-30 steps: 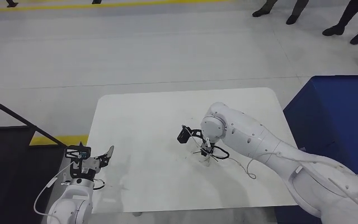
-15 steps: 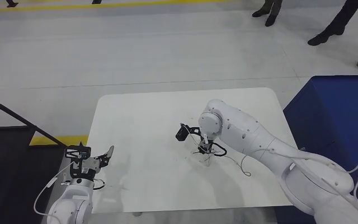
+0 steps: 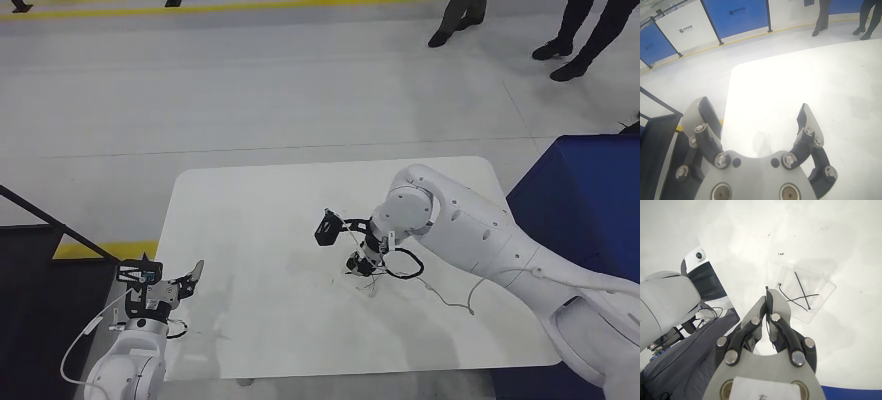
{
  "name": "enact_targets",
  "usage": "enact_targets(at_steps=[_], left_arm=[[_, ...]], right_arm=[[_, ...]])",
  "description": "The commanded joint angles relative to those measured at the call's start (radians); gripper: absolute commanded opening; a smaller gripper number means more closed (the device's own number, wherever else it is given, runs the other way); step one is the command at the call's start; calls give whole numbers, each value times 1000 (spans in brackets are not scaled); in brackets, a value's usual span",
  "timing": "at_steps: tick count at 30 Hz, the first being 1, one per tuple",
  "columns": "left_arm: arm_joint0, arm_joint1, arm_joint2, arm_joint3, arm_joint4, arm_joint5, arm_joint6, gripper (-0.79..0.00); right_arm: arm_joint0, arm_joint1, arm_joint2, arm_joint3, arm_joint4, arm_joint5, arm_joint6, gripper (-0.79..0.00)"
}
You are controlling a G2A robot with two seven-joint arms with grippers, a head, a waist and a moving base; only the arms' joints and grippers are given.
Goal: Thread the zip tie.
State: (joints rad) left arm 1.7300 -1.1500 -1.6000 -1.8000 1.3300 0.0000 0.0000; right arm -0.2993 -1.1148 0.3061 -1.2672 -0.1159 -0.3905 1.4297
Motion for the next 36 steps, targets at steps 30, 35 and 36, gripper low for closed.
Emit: enact_targets(at_steps=[30,35,36], left_arm=[[-291,66,100,101,-1866,284,-1536,0],[-291,66,100,101,-1866,284,-1536,0],[-291,66,100,101,-1866,284,-1536,0]], right_arm=[[-129,116,82,-158,61,-376,-382,-785],[-150,116,81,-172,69,-387,-403,-785],[-159,116,79,-173,93,-402,-402,-785]])
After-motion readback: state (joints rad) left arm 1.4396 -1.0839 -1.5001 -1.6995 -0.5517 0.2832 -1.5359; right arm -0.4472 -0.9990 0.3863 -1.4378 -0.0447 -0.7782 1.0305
